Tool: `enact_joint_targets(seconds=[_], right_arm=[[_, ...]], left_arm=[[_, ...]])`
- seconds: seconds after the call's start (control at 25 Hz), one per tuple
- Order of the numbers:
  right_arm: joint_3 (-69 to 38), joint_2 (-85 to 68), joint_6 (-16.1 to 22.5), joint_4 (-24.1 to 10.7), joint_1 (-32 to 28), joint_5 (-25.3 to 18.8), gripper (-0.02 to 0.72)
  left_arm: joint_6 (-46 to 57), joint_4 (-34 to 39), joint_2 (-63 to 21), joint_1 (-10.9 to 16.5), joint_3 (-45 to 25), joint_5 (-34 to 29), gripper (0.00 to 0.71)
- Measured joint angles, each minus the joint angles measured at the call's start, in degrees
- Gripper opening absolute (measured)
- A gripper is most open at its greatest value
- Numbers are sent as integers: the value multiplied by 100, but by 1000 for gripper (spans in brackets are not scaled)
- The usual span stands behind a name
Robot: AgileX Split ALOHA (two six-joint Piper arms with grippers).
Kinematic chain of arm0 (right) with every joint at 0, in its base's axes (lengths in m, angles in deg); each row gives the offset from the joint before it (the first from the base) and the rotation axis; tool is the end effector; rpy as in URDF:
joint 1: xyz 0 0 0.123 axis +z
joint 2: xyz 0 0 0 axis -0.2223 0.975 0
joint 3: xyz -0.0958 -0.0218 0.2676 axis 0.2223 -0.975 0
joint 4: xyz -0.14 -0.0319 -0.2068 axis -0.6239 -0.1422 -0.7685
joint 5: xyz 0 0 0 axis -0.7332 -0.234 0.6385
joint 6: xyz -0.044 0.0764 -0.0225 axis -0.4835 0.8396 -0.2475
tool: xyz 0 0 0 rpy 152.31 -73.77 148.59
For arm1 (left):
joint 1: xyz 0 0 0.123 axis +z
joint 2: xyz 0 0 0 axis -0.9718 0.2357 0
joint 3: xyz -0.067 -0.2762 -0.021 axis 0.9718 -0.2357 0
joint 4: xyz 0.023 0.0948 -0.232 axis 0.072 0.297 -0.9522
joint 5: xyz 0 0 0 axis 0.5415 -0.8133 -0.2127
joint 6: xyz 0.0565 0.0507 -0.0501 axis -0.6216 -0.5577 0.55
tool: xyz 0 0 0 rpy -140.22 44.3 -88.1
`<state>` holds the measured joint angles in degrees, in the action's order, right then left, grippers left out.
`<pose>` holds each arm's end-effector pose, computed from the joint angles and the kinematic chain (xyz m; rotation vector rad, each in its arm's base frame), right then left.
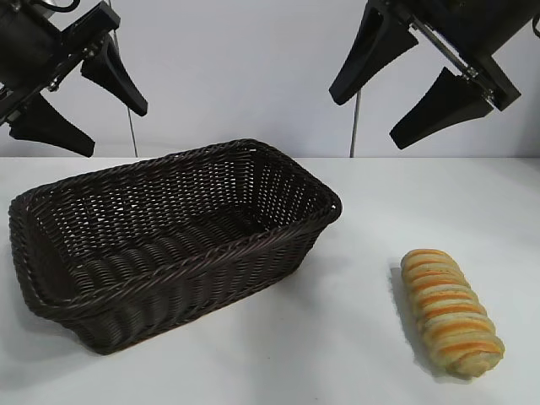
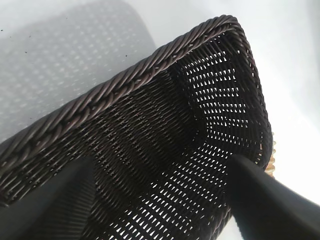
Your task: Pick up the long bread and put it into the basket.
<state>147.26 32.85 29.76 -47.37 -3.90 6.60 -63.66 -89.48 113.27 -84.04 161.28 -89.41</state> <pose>0.3237 0.1018 0.2843 -0.3100 2.7209 0.8639 0.3589 -0.0959 0.2417 -0.0737 2.6467 -0.8757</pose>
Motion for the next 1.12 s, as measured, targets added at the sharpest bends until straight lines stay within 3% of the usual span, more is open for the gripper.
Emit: enact_joint_targets(seconds=[0.96,1.12], right_arm=[[0,0,0,0,0,-5,536],[0,0,0,0,0,-5,536]], left_arm=[[0,0,0,0,0,-5,533],[0,-6,0,0,0,245,533]])
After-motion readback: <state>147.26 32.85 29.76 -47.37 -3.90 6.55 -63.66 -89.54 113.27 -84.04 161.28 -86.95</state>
